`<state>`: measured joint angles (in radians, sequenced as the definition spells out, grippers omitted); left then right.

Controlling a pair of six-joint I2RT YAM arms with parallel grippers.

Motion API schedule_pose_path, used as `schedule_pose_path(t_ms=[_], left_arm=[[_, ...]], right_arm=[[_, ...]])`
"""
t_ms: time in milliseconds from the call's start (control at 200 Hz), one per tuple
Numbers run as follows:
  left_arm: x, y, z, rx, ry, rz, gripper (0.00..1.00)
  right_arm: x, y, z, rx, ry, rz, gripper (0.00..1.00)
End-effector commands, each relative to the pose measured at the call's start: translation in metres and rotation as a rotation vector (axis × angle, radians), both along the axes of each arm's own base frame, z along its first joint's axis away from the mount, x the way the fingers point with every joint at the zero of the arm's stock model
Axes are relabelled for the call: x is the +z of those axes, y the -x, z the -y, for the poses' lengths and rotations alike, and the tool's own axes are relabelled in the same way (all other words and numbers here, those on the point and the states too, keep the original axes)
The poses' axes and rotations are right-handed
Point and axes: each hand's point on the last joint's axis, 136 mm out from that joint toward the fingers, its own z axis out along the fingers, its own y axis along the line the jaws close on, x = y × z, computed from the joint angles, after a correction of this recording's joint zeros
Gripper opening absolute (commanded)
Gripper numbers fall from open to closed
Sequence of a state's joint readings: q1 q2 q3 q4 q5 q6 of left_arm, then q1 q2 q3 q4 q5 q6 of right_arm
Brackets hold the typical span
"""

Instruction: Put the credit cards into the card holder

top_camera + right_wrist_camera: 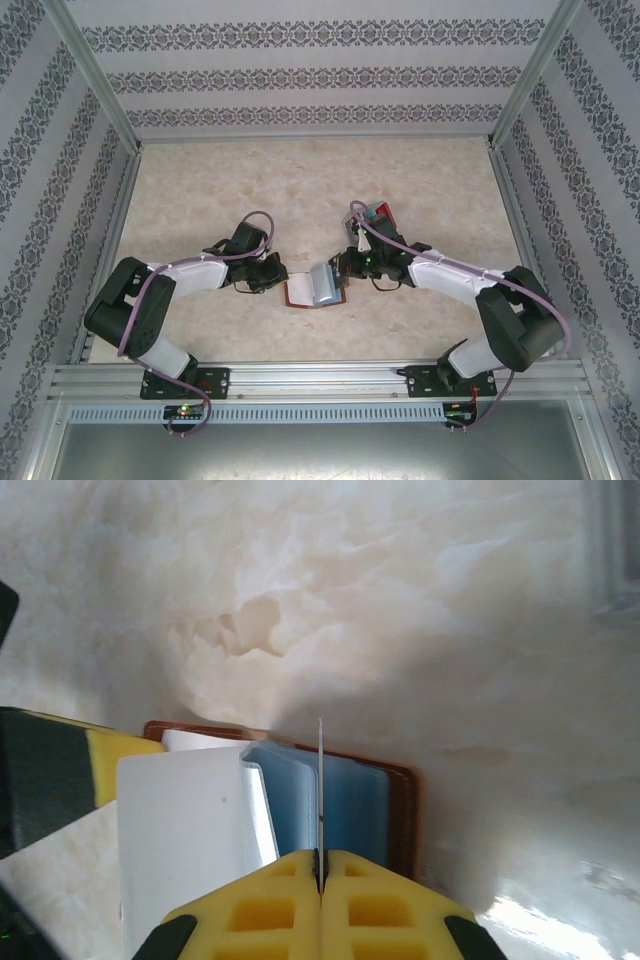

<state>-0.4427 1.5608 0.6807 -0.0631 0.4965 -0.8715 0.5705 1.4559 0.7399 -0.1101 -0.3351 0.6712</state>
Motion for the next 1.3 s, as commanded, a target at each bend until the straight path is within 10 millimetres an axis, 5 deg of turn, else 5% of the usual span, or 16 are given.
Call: schedule_pose_path(t_ms=[0, 210, 769, 964, 1299], left_arm=[[-0.008, 0.004, -0.006, 0.017, -0.019, -0.019, 0.00], [-0.009, 0.004, -0.004, 0.009, -0.016, -0.024, 0.00], [-0.007, 0.003, -0.002, 0.008, -0.002, -0.024, 0.00], [-0.007, 0.004, -0.003, 0.010, -0.007, -0.027, 0.00], [-0.006, 0.004, -0.002, 0.010, 0.000, -0.026, 0.00]], right_arm=[[0.011, -0.005, 0.014, -0.008, 0.096, 0.063, 0.00], [0.016, -0.004, 0.003, 0.002, 0.027, 0.059, 0.00], [-0.022, 0.005, -0.001, 0.013, 0.047, -0.034, 0.00], [0.004, 0.002, 0.002, -0.009, 0.025, 0.033, 0.00], [-0.013, 0.010, 0.006, -0.017, 0.053, -0.010, 0.00]])
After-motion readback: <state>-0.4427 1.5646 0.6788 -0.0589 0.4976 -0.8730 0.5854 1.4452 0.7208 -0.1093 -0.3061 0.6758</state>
